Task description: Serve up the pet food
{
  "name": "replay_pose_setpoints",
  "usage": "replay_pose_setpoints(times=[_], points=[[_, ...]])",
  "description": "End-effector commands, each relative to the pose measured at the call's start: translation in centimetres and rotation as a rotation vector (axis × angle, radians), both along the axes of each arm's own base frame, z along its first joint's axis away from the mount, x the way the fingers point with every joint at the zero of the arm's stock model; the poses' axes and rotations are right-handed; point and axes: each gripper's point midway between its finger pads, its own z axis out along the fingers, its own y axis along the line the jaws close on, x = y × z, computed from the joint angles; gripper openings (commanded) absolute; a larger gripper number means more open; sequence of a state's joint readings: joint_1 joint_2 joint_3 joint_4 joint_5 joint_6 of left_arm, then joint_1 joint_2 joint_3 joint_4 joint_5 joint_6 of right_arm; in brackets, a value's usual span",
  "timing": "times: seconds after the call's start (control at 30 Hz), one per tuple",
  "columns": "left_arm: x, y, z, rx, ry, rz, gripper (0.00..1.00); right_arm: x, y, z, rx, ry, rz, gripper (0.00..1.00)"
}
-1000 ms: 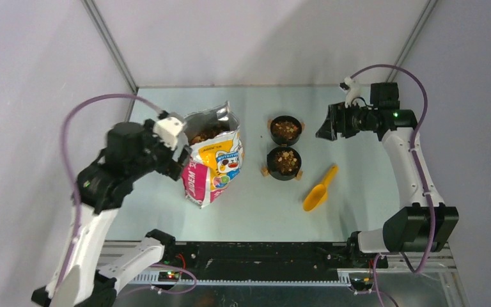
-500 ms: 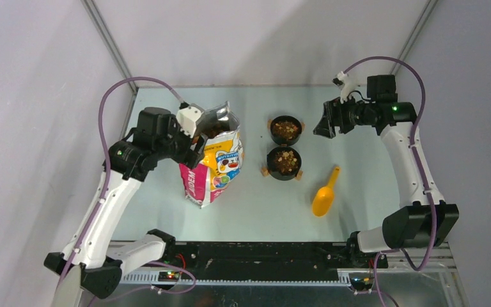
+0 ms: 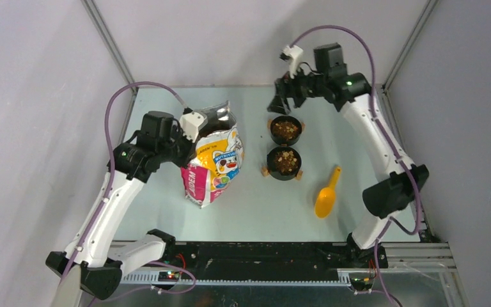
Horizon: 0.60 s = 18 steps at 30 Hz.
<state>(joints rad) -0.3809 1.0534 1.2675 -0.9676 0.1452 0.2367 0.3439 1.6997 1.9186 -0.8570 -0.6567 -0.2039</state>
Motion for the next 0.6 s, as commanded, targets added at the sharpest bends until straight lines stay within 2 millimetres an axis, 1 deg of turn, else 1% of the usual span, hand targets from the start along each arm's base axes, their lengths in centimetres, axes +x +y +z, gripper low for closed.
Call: replay_pose_setpoints(times=[0.0,0.03,0.07,0.1,0.13,0.17,0.2,0.27,0.37,0.47,0.57], points=[[-1.1,-0.6,1.0,-0.055,-0.029,-0.057,0.02,2.2,5.7,4.6,0.122,-0.087,-0.018,0.79],[-1.1,-0.5,1.0,-0.060,-0.031,-0.053,0.01,3.2,6.6,3.8,0.135,-0.042,-0.052,0.79],[-1.1,-0.6,1.1,-0.069,-0.030,-0.058,0.00,3.1,8.0,4.8,0.159,-0.066,-0.045,0.79],[-1.2,-0.6,1.2,-0.076,-0.031,-0.058,0.00,3.8,8.7,4.0,0.152,-0.056,-0.067,0.79],[-1.3,-0.8,1.3,-0.086,-0.029,-0.067,0.00,3.4,10.2,4.4,0.159,-0.074,-0.044,0.79],[-1.4,-0.9,1.6,-0.094,-0.034,-0.071,0.00,3.9,10.9,3.5,0.140,-0.073,-0.060,0.80],[-1.5,-1.1,1.7,-0.101,-0.033,-0.077,0.00,3.5,12.0,3.5,0.141,-0.079,-0.050,0.81],[-1.6,-1.2,2.0,-0.109,-0.037,-0.084,0.00,3.7,13.6,1.9,0.121,-0.057,-0.062,0.82],[-2.0,-1.3,2.4,-0.123,-0.041,-0.092,0.00,3.7,14.9,0.4,0.079,-0.061,-0.099,0.83],[-2.4,-1.5,2.6,-0.135,-0.041,-0.105,0.00,4.1,15.4,-1.3,0.033,-0.065,-0.139,0.81],[-2.8,-1.3,2.8,-0.133,-0.051,-0.113,0.00,5.3,15.2,-2.2,-0.031,-0.120,-0.227,0.73]])
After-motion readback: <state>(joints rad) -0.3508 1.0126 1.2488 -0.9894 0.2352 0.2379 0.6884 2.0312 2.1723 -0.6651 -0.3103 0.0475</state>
